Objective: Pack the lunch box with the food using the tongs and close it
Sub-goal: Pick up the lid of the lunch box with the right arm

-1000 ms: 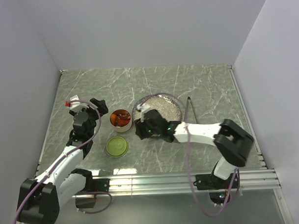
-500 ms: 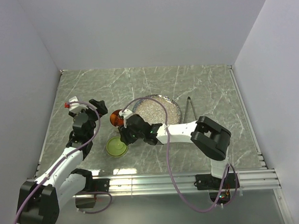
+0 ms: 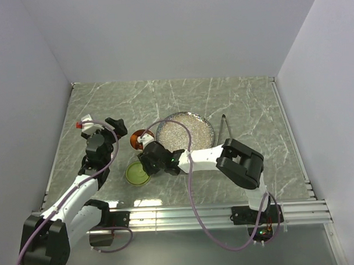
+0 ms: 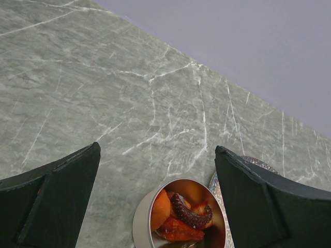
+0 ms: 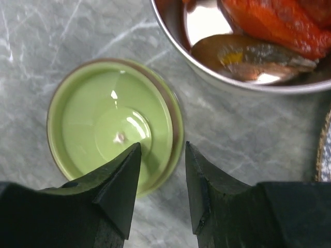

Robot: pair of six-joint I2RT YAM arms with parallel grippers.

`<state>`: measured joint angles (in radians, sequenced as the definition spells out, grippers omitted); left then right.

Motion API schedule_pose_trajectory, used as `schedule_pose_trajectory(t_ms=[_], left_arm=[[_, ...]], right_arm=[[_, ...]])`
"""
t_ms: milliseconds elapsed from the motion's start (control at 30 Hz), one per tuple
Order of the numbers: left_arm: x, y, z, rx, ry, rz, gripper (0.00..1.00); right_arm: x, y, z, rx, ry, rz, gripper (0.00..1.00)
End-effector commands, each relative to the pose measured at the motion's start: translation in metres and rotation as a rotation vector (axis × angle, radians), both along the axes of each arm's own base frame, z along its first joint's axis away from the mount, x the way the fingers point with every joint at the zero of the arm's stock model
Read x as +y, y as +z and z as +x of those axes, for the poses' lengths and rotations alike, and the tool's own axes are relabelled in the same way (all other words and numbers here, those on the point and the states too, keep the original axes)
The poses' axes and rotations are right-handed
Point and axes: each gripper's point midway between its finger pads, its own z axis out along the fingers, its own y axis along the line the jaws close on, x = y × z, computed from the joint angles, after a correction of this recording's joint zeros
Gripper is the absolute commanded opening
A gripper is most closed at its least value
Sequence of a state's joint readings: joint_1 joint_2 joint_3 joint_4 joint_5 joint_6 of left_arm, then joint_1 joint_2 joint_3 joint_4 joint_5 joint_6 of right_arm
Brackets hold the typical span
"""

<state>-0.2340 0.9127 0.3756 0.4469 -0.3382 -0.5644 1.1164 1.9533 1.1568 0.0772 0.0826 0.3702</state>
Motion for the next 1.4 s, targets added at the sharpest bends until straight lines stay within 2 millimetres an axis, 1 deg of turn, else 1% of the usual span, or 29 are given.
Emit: schedule_pose_trajectory(t_ms=[0,33,100,133,200,233,267,367,433,700,767,800,867,900,933,1000,1033,1067,1133,1167,1233,1267,1333,1367], left_arm=[[0.001,0.011,-0.001,-0.048,0.002,-0.021,0.99],[0.001,0.011,-0.001,-0.05,0.002,-0.019,0.99],[0.002,0.012,-0.002,-0.051,0.004,-0.02,0.99],[0.002,0.012,-0.002,-0.051,0.004,-0.02,0.99],[0.001,0.011,-0.002,-0.051,0.002,-0.02,0.99],[0.001,0.012,-0.002,-0.053,0.001,-0.02,1.0],[0.001,0.013,-0.003,-0.054,0.002,-0.02,0.99],[0.002,0.013,-0.003,-0.056,0.002,-0.022,0.99],[0.001,0.013,-0.003,-0.057,0.001,-0.021,0.99],[0.001,0.013,-0.003,-0.057,0.001,-0.021,0.99],[0.001,0.013,-0.003,-0.057,0.001,-0.023,0.99],[0.002,0.014,-0.003,-0.06,0.002,-0.022,0.99],[0.001,0.013,-0.003,-0.057,0.001,-0.021,0.99],[0.001,0.014,-0.003,-0.059,0.001,-0.022,0.99],[0.001,0.014,-0.003,-0.059,0.001,-0.022,0.99],[0.002,0.013,-0.003,-0.059,0.001,-0.022,0.99],[0.001,0.014,-0.004,-0.062,-0.002,-0.024,1.0],[0.001,0.014,-0.004,-0.06,-0.001,-0.024,0.99],[0.001,0.014,-0.004,-0.06,-0.001,-0.024,1.0],[0.001,0.015,-0.004,-0.062,-0.001,-0.024,0.99],[0.001,0.014,-0.004,-0.06,-0.002,-0.024,0.99],[0.002,0.015,-0.004,-0.062,0.001,-0.024,0.99],[0.002,0.015,-0.005,-0.063,-0.001,-0.026,0.99],[0.001,0.016,-0.006,-0.065,-0.001,-0.028,1.0]], right_arm=[[0.008,0.003,0.009,-0.026,-0.047,-0.011,0.47],[0.006,-0.005,0.008,-0.019,-0.051,-0.033,0.47],[0.006,-0.009,0.009,-0.016,-0.059,-0.042,0.45],[0.005,-0.014,0.009,-0.01,-0.063,-0.056,0.44],[0.004,-0.019,0.009,-0.001,-0.068,-0.073,0.39],[0.005,-0.018,0.01,-0.002,-0.072,-0.07,0.36],[0.006,-0.019,0.011,-0.004,-0.075,-0.071,0.36],[-0.003,-0.023,0.012,-0.01,-0.098,-0.108,0.36],[-0.008,-0.022,0.014,-0.019,-0.109,-0.117,0.36],[-0.015,-0.028,0.012,-0.011,-0.124,-0.154,0.36],[-0.016,-0.033,0.009,0.002,-0.113,-0.155,0.34],[-0.017,-0.037,0.008,0.007,-0.108,-0.159,0.33],[-0.015,-0.04,0.008,0.015,-0.102,-0.163,0.24],[-0.015,-0.044,0.006,0.022,-0.096,-0.175,0.15],[-0.014,-0.044,0.006,0.024,-0.094,-0.174,0.04],[-0.012,-0.044,0.005,0.024,-0.086,-0.173,0.01],[-0.014,-0.044,0.004,0.025,-0.085,-0.178,0.0],[-0.014,-0.039,0.004,0.018,-0.082,-0.17,0.0],[-0.018,-0.036,0.005,0.005,-0.088,-0.174,0.0],[-0.018,-0.029,0.006,-0.004,-0.091,-0.163,0.0],[-0.023,-0.026,0.004,-0.014,-0.094,-0.167,0.0],[-0.025,-0.017,0.005,-0.027,-0.095,-0.16,0.0],[-0.032,-0.011,0.002,-0.047,-0.097,-0.17,0.0],[-0.034,0.0,0.001,-0.059,-0.097,-0.155,0.0]])
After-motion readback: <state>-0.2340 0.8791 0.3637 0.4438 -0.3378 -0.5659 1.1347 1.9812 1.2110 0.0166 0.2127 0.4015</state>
